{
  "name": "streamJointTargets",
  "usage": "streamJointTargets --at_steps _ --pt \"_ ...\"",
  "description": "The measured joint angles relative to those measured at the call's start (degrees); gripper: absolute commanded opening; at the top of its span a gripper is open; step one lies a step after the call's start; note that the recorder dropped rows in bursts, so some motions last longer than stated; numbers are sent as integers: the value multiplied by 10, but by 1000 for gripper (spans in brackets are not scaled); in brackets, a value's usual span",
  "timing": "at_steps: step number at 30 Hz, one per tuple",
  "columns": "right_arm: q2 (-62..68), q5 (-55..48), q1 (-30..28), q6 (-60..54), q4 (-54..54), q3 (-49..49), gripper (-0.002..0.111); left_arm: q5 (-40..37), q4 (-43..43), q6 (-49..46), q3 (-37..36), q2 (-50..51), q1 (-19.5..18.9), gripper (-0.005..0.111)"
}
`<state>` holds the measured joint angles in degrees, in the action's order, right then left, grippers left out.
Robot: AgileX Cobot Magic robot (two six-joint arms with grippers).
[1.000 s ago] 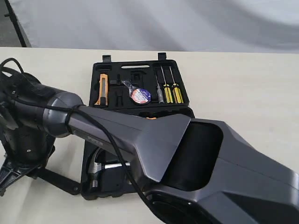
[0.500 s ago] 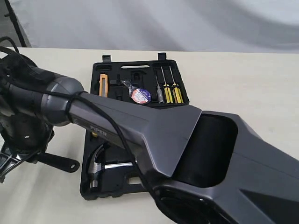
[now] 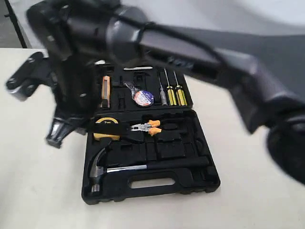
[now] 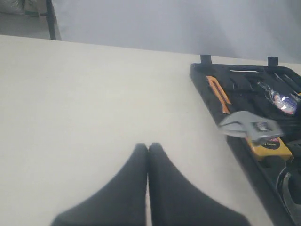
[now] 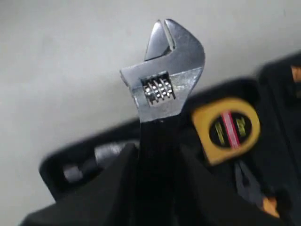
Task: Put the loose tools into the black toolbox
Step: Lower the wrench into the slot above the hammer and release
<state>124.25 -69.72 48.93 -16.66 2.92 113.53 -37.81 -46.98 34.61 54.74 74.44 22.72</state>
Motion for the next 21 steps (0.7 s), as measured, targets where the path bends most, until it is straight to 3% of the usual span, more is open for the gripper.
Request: streamJointTargets --at_steps 6,10,15,21 --pt "-148 14 -102 -84 -7 -220 -1 0 0 0 0 0 0 1" --pt "-204 117 -149 -171 -59 -339 -1 0 0 0 0 0 0 1" --pt "-201 212 -156 -226 -85 -413 -1 0 0 0 0 0 0 1" --pt "-176 299 -156 -241 -99 -426 -1 0 0 0 0 0 0 1"
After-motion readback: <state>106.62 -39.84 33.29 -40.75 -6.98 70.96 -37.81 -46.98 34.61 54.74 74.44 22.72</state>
